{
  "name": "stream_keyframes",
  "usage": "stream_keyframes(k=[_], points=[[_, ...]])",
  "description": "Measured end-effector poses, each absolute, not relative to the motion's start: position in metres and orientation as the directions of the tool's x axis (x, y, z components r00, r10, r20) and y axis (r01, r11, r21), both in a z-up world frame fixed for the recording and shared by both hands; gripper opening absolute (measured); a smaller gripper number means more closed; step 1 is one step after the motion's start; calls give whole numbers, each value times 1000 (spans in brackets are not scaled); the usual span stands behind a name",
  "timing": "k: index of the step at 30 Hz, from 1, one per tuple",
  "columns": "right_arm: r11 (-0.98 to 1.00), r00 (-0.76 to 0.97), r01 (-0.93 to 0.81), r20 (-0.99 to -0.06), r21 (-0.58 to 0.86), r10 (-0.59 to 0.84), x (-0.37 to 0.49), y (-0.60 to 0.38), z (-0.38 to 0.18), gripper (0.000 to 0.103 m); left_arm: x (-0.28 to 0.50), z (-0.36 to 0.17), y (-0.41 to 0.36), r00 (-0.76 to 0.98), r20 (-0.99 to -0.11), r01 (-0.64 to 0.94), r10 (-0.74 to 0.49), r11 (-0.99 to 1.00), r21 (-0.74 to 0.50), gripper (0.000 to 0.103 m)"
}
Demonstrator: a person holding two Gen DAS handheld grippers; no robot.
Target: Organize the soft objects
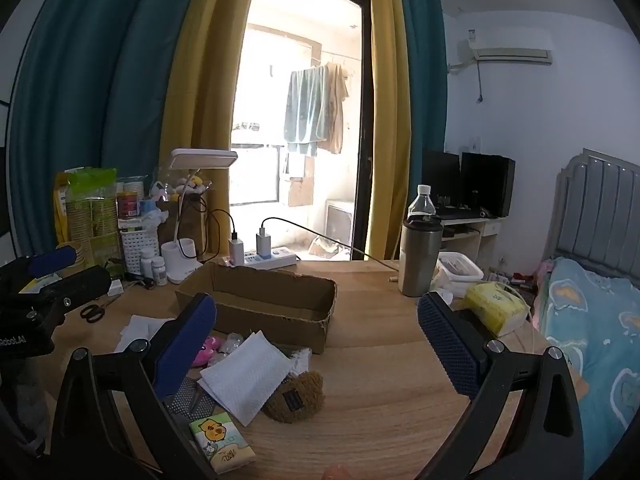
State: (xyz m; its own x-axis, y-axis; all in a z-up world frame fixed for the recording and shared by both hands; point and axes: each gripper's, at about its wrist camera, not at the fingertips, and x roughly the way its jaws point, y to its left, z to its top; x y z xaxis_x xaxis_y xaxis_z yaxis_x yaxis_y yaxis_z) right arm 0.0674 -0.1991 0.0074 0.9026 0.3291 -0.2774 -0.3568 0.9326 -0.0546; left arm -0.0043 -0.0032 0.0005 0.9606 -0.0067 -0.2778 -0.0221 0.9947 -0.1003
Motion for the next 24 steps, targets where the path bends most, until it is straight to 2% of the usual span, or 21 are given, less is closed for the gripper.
stream_keyframes(k=[24], points=[[932,901,-359,-282,-51,331,68,-200,7,103,-6,-4,-7,959,-282,-17,-14,994,-106,97]])
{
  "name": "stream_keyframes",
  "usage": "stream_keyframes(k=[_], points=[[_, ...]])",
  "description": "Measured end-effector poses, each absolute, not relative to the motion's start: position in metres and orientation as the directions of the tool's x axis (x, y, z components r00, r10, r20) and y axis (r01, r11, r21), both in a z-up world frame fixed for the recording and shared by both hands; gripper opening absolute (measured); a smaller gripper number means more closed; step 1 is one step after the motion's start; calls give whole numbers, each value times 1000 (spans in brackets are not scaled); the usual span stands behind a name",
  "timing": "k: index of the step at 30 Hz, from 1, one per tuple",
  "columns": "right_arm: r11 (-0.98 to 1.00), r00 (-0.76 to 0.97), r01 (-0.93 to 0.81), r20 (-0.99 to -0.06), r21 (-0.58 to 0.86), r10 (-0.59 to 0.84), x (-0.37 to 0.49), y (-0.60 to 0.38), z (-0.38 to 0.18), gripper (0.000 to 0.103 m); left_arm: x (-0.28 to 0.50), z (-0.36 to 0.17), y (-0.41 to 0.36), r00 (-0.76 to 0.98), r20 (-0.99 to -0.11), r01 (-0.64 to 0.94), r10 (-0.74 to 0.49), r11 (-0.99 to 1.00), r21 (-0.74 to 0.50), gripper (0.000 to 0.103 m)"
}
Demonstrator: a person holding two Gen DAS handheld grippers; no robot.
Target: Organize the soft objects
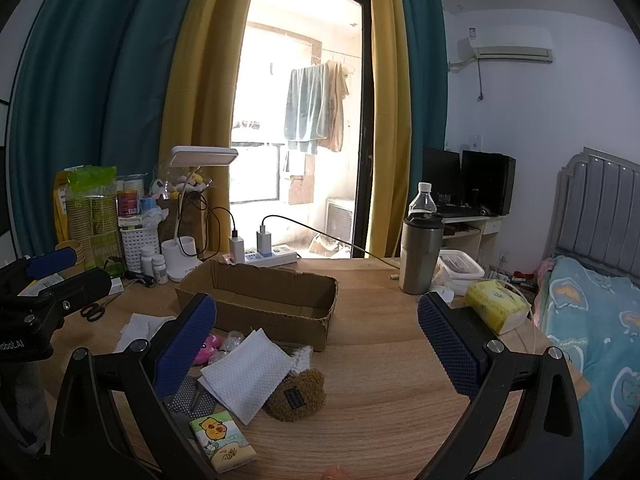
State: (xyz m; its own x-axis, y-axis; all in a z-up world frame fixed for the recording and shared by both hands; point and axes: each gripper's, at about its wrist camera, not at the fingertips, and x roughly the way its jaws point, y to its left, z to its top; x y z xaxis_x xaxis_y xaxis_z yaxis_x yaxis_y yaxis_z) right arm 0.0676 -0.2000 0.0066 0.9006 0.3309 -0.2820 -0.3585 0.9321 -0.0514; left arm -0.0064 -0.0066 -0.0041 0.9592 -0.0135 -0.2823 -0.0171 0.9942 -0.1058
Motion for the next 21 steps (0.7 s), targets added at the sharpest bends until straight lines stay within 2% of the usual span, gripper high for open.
stream_keyframes(k=[21], points=[[933,900,-357,-287,-50,329,67,-199,2,102,-7,-4,-6,959,-284,-18,-13,994,-109,97]])
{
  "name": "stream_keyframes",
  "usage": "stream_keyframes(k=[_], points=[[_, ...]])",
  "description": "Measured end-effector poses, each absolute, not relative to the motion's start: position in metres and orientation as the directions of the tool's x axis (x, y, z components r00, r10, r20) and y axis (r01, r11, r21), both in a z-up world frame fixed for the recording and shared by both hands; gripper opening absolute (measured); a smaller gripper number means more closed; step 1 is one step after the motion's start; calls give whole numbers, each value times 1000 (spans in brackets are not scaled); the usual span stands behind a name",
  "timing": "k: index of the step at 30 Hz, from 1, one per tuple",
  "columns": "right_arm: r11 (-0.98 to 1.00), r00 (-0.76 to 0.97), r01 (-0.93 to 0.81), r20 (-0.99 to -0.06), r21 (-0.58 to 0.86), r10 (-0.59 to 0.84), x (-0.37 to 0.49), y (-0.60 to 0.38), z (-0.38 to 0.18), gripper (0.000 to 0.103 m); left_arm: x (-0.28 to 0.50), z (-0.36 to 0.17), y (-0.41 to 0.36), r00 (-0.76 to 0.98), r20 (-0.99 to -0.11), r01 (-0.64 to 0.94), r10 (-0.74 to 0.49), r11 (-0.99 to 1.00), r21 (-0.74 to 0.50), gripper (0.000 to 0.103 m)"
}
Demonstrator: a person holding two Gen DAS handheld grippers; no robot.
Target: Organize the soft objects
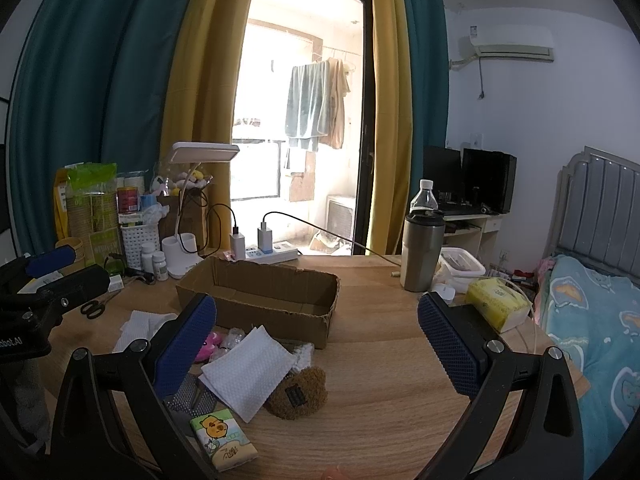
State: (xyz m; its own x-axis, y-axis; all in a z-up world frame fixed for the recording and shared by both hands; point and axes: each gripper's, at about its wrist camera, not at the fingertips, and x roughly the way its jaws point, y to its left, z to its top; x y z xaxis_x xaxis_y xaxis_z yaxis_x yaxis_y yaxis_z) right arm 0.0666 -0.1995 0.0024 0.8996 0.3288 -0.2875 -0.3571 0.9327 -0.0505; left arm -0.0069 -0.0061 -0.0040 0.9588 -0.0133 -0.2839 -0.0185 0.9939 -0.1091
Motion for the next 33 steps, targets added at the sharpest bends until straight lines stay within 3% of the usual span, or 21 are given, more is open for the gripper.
stream_keyframes(k=[33], points=[[932,894,-360,-304,-46,330,67,-198,-7,103,-8,-10,-4,954,-298,-20,-16,993,-116,97]])
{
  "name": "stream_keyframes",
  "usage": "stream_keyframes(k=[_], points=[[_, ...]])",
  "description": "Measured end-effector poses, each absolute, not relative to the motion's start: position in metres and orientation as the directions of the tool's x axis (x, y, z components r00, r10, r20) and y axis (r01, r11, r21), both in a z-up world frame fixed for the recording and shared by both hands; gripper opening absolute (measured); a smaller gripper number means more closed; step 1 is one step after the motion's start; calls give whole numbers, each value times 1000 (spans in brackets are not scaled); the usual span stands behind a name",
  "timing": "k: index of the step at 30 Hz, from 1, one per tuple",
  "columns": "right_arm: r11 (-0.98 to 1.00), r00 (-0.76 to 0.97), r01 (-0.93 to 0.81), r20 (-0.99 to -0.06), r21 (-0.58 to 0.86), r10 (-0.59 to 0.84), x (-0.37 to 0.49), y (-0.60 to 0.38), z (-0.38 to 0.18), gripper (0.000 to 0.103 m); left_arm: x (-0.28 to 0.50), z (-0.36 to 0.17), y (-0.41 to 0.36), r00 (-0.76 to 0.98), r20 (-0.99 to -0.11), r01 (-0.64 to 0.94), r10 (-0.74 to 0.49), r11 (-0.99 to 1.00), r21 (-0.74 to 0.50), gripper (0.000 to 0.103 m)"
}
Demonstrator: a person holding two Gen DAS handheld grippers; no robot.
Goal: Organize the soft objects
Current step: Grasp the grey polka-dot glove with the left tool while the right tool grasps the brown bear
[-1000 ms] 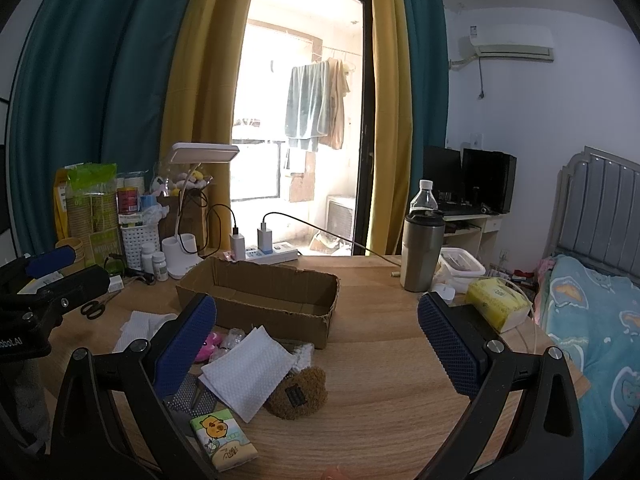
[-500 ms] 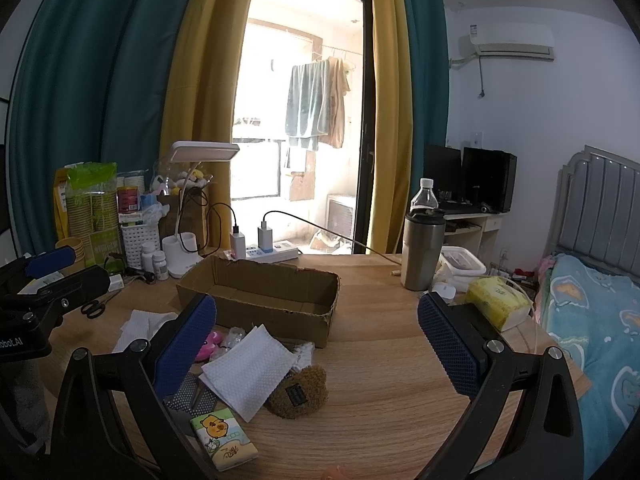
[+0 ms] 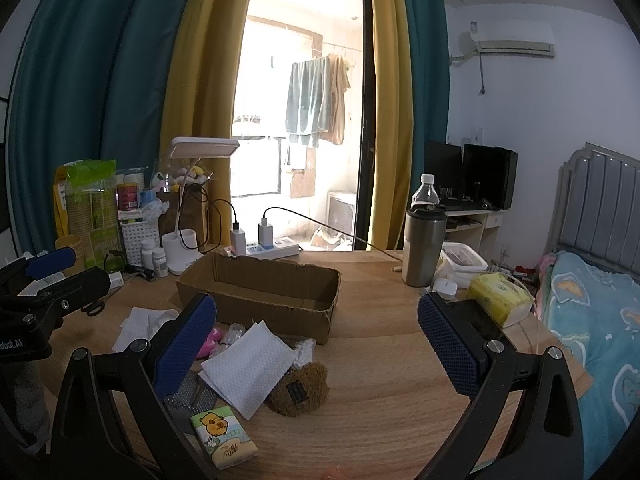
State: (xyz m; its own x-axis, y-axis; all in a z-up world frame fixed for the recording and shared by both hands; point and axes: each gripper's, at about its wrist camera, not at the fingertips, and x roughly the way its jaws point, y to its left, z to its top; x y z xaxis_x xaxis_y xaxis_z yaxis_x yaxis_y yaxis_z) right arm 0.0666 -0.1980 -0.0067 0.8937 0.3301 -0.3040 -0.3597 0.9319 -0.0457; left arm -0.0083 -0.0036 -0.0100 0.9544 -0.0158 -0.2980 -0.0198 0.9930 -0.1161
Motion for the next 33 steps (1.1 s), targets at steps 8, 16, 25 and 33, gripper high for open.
stream_keyframes(k=[8,16,25,33], points=[[927,863,-374,-373,-21,340,78,-194,-28,103,6,-32,0,925,-379,-39,-10,992,-120,97],[916,808,-402,-471,-1,354,95,-186,-53,102,22,-62,1,876,-482,-48,-14,992,-116,97],[924,756,-382,-568,18,324,120,-186,-87,103,46,-107,4,784,-618,-42,-57,989,-144,97],[933,722,-357,-622,38,302,146,-192,-110,103,69,-142,-1,679,-732,-43,-57,992,-117,96]])
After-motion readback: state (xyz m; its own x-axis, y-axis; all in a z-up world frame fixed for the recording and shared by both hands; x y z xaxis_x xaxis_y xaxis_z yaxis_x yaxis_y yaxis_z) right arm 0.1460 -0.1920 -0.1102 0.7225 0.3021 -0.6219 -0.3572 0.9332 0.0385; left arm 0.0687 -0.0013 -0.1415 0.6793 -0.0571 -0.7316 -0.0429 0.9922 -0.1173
